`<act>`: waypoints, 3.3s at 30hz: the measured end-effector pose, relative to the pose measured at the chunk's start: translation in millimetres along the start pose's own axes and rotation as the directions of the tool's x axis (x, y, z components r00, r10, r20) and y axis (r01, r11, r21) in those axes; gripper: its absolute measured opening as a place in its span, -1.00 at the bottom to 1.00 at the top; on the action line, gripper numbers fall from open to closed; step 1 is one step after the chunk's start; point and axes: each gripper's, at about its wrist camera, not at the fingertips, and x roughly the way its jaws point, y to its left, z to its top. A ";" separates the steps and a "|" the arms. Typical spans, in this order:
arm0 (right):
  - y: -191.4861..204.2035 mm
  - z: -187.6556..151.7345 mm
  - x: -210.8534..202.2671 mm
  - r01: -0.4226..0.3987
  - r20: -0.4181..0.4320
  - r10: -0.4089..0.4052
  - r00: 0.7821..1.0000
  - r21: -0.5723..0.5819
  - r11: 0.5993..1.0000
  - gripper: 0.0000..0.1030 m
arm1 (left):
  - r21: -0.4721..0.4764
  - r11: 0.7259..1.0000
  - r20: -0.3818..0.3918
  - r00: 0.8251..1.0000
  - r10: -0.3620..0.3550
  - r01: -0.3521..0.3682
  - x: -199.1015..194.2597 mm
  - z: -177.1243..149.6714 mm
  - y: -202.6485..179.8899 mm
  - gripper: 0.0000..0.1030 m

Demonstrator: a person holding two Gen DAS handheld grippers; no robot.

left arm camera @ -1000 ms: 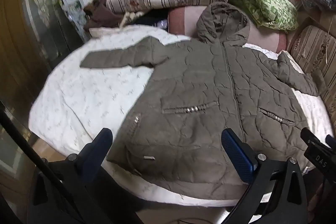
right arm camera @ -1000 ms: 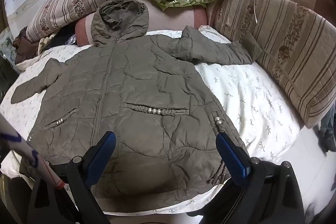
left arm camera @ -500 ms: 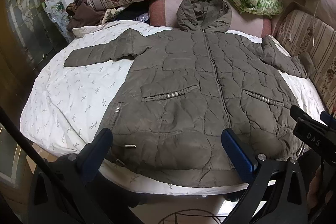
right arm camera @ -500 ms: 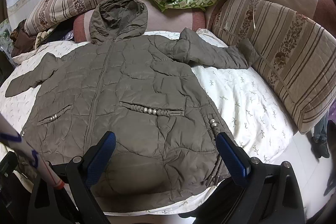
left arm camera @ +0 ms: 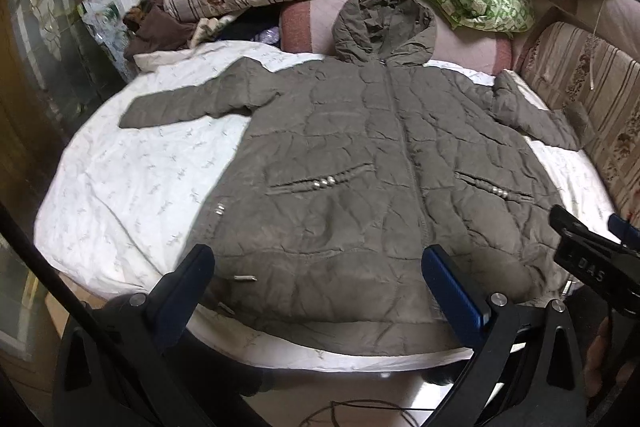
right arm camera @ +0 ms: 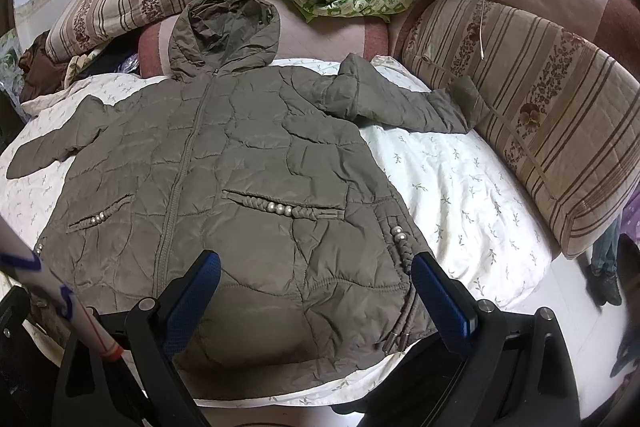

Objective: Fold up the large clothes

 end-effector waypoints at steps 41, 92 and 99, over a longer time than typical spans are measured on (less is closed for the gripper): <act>20.5 -5.6 -15.1 -0.029 -0.046 0.026 0.999 -0.068 0.997 0.91 | -0.010 0.990 -0.038 0.989 0.142 -0.142 11.5 14.7 48.5 1.00; 120.3 13.1 4.7 -0.011 -0.052 -0.007 0.999 -0.323 0.946 0.91 | -0.239 0.944 -0.209 0.962 0.178 -0.227 87.8 6.2 182.4 0.97; 125.9 13.7 14.6 -0.015 -0.071 -0.009 0.997 -0.325 0.946 0.91 | -0.302 0.927 -0.220 0.963 0.158 -0.221 100.4 8.2 203.9 0.97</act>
